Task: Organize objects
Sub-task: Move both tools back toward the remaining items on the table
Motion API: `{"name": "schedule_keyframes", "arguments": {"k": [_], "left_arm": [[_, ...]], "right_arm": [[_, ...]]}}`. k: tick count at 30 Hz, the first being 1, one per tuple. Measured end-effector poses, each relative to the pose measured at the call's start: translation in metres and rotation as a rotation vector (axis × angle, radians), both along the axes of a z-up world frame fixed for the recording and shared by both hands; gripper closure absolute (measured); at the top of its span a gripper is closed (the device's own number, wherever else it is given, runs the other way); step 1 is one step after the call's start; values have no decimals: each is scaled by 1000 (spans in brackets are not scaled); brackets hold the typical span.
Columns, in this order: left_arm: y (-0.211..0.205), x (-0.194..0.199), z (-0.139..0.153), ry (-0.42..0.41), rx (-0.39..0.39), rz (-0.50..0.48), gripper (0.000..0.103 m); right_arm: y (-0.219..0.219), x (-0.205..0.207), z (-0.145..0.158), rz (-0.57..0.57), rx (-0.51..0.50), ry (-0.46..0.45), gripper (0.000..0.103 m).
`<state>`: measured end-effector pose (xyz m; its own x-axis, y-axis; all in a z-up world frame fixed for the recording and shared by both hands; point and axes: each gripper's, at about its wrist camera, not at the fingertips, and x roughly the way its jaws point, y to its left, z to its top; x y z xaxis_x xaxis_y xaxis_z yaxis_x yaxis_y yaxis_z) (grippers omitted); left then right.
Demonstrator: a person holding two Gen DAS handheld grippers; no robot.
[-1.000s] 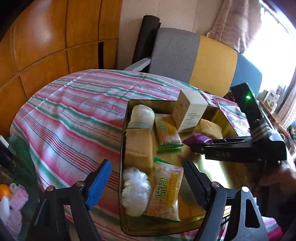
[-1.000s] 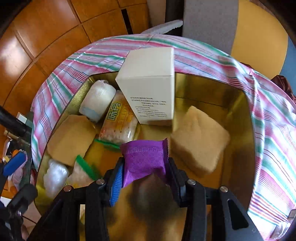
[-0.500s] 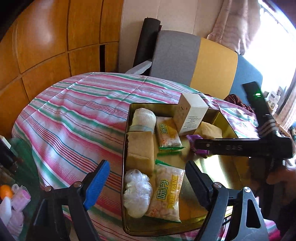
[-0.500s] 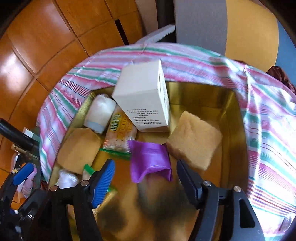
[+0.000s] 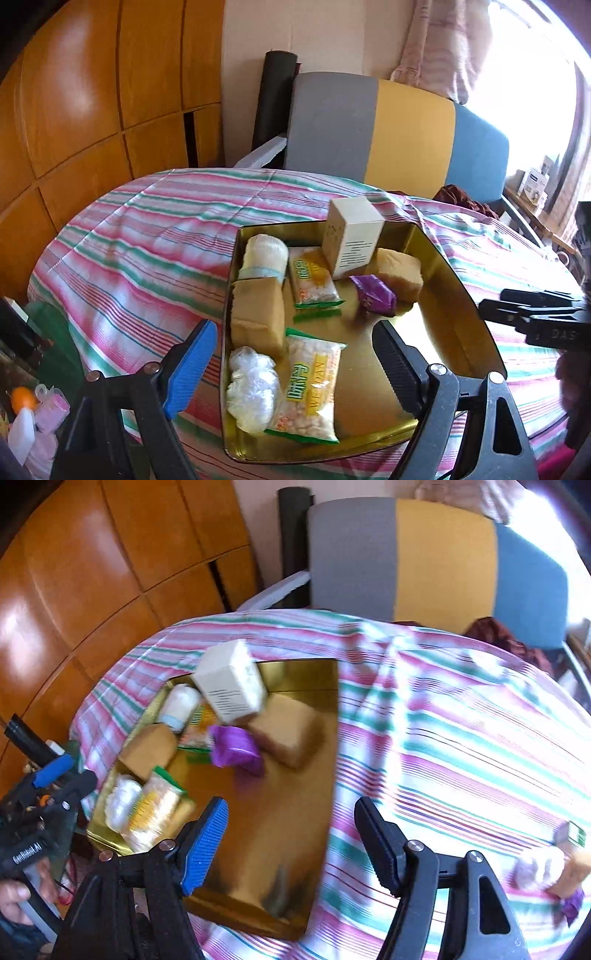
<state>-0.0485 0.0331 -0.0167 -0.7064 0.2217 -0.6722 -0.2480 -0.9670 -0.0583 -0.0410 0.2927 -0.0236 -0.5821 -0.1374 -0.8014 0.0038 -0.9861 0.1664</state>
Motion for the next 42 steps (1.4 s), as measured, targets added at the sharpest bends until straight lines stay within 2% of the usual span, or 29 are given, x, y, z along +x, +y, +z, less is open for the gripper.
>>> {"name": "schedule_keyframes", "arguments": {"k": [10, 15, 19, 24, 29, 34, 42], "left_arm": [[38, 13, 7, 23, -43, -95, 16], [64, 19, 9, 32, -62, -162, 16], [93, 25, 12, 47, -73, -239, 16], [138, 32, 17, 58, -85, -349, 16], [193, 42, 18, 62, -93, -463, 17], [251, 46, 6, 44, -121, -568, 20], [335, 51, -26, -25, -135, -719, 22]], "right_arm": [[84, 44, 4, -191, 19, 3, 31], [138, 73, 9, -341, 29, 10, 31], [197, 105, 14, -559, 4, 24, 31], [271, 159, 15, -901, -74, 70, 31], [310, 199, -1, -1104, -202, 100, 31], [319, 205, -13, -1141, -282, 94, 31], [316, 194, -20, -1089, -298, 80, 31]]}}
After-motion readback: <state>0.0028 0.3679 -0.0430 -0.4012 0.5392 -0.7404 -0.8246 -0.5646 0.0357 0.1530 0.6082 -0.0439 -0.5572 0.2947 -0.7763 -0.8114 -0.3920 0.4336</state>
